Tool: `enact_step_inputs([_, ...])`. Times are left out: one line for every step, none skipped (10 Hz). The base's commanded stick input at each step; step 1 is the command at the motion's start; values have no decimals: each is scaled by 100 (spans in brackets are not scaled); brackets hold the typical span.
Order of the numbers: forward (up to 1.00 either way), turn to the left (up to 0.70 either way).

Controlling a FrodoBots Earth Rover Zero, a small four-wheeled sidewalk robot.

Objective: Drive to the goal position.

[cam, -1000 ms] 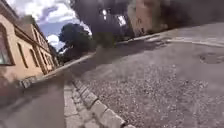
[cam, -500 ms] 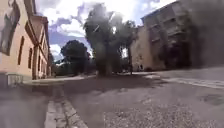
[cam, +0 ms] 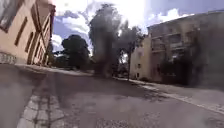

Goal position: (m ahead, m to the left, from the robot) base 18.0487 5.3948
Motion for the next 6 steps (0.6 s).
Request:
enact_step_inputs([85,1])
enact_step_inputs([85,1])
enact_step_inputs([85,1])
enact_step_inputs([85,1])
enact_step_inputs([85,1])
enact_step_inputs([85,1])
